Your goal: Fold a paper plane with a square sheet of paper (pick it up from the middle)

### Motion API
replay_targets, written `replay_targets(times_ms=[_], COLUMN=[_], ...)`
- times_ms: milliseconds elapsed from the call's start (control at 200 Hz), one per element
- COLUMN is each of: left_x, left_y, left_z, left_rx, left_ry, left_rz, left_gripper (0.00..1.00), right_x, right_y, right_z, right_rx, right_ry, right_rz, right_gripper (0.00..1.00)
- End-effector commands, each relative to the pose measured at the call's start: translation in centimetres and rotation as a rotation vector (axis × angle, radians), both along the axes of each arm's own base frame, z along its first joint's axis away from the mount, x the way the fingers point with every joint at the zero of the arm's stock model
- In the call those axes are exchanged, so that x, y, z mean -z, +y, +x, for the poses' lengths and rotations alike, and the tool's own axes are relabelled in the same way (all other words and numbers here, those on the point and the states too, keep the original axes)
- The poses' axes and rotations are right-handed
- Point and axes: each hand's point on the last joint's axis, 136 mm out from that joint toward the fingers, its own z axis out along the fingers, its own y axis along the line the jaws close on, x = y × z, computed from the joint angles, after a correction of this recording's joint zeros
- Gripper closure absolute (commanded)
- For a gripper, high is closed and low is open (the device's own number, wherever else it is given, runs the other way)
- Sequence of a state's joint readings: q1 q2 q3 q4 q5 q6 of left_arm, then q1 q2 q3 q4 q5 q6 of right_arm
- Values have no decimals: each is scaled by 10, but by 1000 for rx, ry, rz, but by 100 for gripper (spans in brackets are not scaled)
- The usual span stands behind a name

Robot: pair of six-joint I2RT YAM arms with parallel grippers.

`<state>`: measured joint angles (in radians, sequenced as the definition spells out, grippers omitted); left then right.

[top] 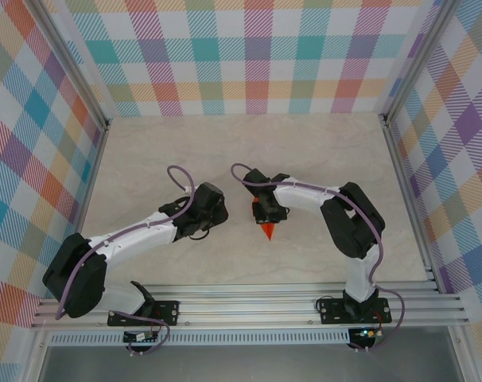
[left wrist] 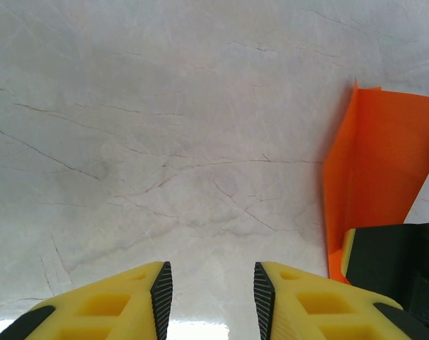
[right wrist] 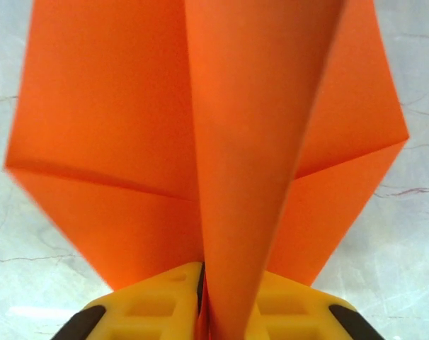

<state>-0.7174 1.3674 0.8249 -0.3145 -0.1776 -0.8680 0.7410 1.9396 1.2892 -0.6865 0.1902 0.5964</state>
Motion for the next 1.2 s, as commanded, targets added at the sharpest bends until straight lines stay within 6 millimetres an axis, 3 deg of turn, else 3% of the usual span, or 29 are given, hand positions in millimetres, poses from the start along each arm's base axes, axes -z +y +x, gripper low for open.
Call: replay_targets(times_ms=[0,435,565,690,965,1195], left_x=[-2,3,3,0,-4,-5], left_y=[7,5,4,2,4,4], left_z=[0,1,2,2,2,3], left_rx=[-19,-18,-16,-11,-10,-9], left_ry=[-7,7,7,6,-6,-5], left_rz=[7,12,10,10,14,15], left_gripper=[62,62,62,62,62,61], right_x=[7,46,46,30,-19,-39], right_y=[0,-7,-6,-5,2,3], right_z=[-4,-19,-21,-14,2,4], right_rx=[10,1,-10,-7,-28,-30], right_ry=[28,118,120,86,-10,-44], right_rz=[-21,-87,-108,-109,-73,-46], right_gripper=[81,81,81,81,69,59])
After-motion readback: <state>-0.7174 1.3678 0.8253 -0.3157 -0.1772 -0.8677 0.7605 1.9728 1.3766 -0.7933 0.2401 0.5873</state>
